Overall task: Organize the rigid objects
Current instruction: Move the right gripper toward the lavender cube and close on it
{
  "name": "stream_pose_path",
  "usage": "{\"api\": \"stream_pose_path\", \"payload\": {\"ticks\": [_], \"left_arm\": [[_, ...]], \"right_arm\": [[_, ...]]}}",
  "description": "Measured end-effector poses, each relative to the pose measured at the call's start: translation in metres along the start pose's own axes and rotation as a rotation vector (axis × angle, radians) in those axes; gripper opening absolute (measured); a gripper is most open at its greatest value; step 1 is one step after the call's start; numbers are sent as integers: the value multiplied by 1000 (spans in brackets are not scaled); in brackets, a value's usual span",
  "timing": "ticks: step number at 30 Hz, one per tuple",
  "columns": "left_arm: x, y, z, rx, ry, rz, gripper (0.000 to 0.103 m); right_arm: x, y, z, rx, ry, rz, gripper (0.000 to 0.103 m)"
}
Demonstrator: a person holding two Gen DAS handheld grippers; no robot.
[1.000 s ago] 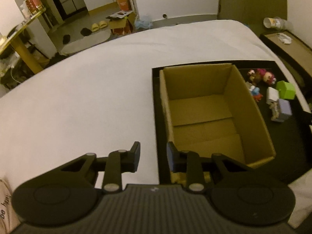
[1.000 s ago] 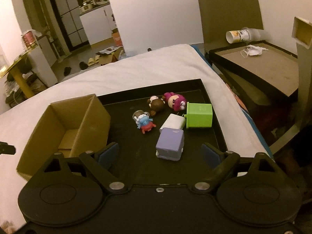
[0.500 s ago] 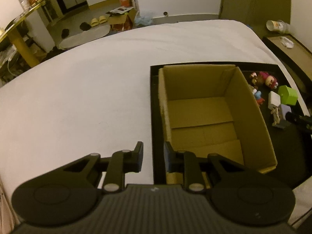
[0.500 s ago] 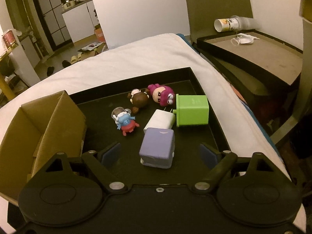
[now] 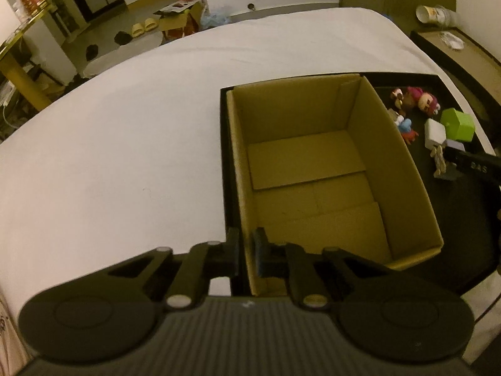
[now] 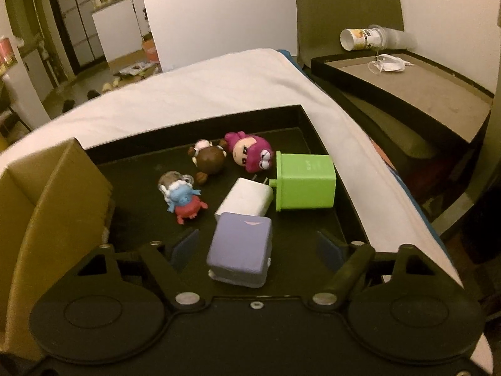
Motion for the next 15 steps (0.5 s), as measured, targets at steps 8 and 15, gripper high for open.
{"api": "stream_pose_path", "payload": {"ticks": [8, 15], "left_arm": [[2, 0, -3, 40, -49, -10, 6], [5, 2, -8, 84, -89, -9, 7]], "right_arm": [[7, 1, 4, -44, 29, -6, 73], [8, 1, 10, -87, 11, -14, 41]]}}
Point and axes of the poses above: each gripper's, at about its wrist camera, not at the fingertips, and x roughly the way its jaws point, z to its left, y to its underside, the point moved 5 cm from there along x, roughly the way its jaws point, and after that the axes turned 6 degrees about -z, right-handed, at the moved point
